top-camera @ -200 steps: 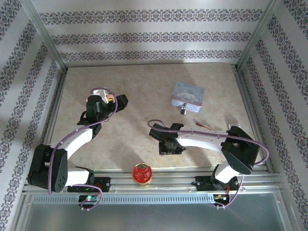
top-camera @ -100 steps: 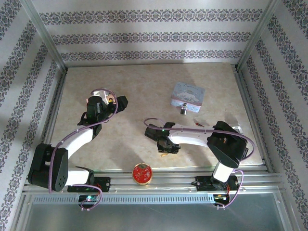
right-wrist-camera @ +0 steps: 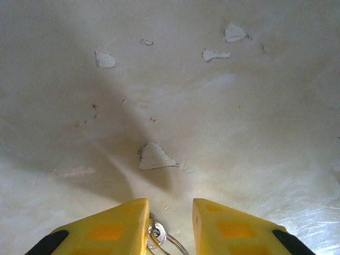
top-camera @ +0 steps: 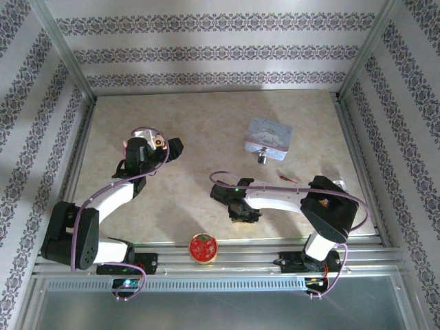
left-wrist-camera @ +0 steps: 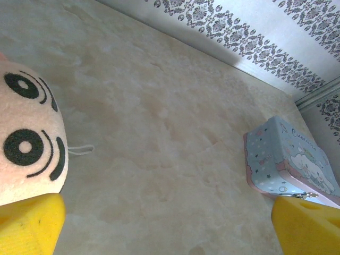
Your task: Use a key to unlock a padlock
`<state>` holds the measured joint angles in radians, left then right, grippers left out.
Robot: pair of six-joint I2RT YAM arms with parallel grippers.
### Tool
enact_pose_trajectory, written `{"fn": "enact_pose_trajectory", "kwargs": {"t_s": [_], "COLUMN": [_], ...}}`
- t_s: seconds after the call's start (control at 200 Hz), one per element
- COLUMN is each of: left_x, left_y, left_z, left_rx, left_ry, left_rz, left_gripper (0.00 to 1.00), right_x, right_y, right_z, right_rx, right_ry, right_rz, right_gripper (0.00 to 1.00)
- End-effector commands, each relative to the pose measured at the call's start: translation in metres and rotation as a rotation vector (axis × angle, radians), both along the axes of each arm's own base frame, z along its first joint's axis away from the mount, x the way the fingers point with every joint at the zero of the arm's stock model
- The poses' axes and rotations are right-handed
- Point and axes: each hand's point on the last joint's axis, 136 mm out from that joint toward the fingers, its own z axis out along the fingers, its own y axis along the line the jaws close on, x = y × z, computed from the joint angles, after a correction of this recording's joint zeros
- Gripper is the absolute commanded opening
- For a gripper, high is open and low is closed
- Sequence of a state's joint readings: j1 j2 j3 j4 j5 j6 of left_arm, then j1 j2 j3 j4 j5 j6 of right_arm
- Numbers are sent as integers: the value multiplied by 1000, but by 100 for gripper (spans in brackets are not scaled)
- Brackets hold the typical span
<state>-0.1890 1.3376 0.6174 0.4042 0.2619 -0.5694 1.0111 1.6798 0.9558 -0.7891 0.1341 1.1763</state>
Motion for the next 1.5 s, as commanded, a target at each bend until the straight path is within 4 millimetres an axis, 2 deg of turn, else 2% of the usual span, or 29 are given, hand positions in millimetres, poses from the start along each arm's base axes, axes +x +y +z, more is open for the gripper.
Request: {"fn": "enact_pose_trajectory", "kwargs": {"t_s": [0.0, 0.06, 0.165, 0.3, 0.425, 0.56, 0.675, 0.915, 1.259, 1.379, 1.494], "left_x": [5, 5, 5, 5, 4, 2, 2, 2, -2, -2, -1], "left_y": [-7, -7, -7, -7, -5, -4, -2, -1, 3, 4, 4], "left_z": [11, 12, 12, 15, 16, 18, 18, 20, 18, 17, 17], "left_rx": [-5, -3, -2, 3, 7, 13, 16, 15, 20, 23, 28], "left_ry": [-43, -45, -44, -48, -51, -55, -57, -62, -58, -56, -58], "left_rz": [-22, -22, -23, -24, -20, -13, -3, 2, 17, 23, 26], "left_gripper": [99, 99, 99, 99, 99, 99, 99, 99, 99, 99, 99], "right_x": [0, 2, 5, 12, 10, -1, -13, -21, -16, -16, -18], "right_y": [-2, 1, 8, 19, 7, -7, -11, 6, 23, 27, 25], "right_z": [8, 9, 15, 37, 51, 59, 52, 32, 14, 6, -1], "right_rx": [-7, 2, 34, 105, 138, 168, 171, 143, 147, 152, 148], "right_ry": [-22, -26, -40, -102, -143, -143, -87, -11, 13, 27, 42], "right_rz": [9, 14, 53, 215, 333, 411, 456, 549, 590, 591, 586], "right_gripper": [27, 28, 39, 52, 54, 45, 40, 37, 34, 30, 21]}}
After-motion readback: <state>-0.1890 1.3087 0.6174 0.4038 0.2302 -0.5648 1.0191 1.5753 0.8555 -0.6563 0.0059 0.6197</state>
